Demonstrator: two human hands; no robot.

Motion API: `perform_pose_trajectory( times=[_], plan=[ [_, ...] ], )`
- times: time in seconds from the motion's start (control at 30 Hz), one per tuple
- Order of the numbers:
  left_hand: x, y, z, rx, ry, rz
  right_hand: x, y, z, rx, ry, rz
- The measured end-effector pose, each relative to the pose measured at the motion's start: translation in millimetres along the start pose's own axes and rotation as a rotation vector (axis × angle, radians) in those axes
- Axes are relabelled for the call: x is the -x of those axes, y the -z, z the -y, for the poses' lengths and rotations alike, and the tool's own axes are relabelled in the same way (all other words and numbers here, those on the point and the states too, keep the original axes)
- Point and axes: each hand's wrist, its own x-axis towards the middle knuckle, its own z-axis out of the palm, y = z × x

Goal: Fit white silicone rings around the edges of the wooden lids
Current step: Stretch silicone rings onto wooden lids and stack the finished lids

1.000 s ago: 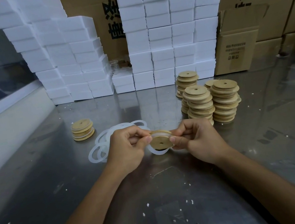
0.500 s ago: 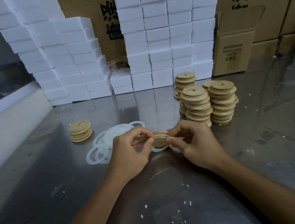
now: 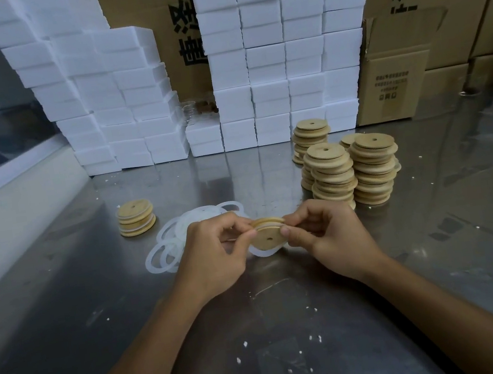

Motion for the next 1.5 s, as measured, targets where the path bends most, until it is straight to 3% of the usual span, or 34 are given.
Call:
perform_pose_trajectory(
  times=[0.3, 0.53, 0.93, 1.37, 1.5],
  plan=[
    [0.1, 0.1, 6.0, 0.079, 0.129, -0.008, 1.5, 0.8, 1.7, 0.098, 0.022, -0.013],
    [1.1, -0.5, -4.7, -0.025, -0.055, 0.010, 5.5, -1.5, 12.0, 0.399, 0.230, 0.004],
    [-2.5, -3.6, -1.4, 0.044, 0.076, -0.033, -0.9, -5.6, 6.6, 0.185, 0.005, -0.082],
    [-1.1, -8.3, 0.9, 0.223, 0.222, -0.041, 1.8, -4.1, 0.7, 0.165, 0.034, -0.042],
    [0.1, -9.5, -1.1, 0.092, 0.091, -0.077, 1.0, -8.1, 1.0, 0.252, 0.108, -0.073]
  ],
)
